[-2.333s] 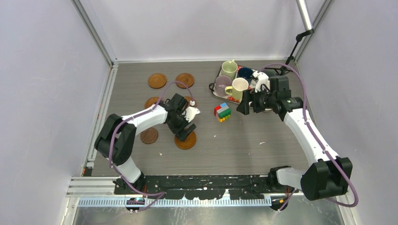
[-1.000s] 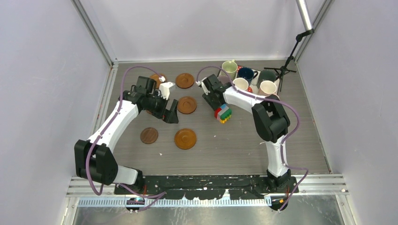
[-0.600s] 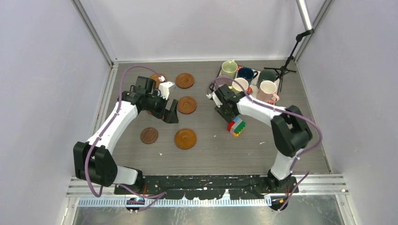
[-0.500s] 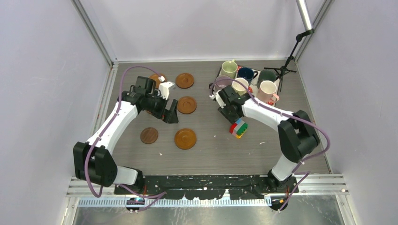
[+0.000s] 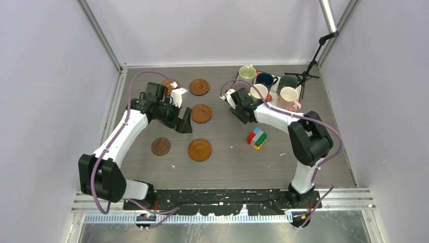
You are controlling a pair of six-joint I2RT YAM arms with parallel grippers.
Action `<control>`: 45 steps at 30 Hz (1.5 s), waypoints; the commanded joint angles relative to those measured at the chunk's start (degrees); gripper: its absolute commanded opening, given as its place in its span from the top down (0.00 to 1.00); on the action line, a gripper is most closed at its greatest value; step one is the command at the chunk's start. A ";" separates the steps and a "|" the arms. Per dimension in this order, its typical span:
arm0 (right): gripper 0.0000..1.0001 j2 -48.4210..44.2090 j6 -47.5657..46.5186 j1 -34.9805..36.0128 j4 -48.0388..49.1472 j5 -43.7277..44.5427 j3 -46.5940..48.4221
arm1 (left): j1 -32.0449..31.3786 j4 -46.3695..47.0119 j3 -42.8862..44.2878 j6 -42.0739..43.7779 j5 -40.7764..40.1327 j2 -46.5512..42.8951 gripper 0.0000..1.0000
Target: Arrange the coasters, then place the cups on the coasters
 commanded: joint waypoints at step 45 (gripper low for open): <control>0.63 3.03 -10.83 2.40 25.78 12.28 -12.56 | 0.53 -0.60 1.11 1.33 -0.25 -1.97 0.05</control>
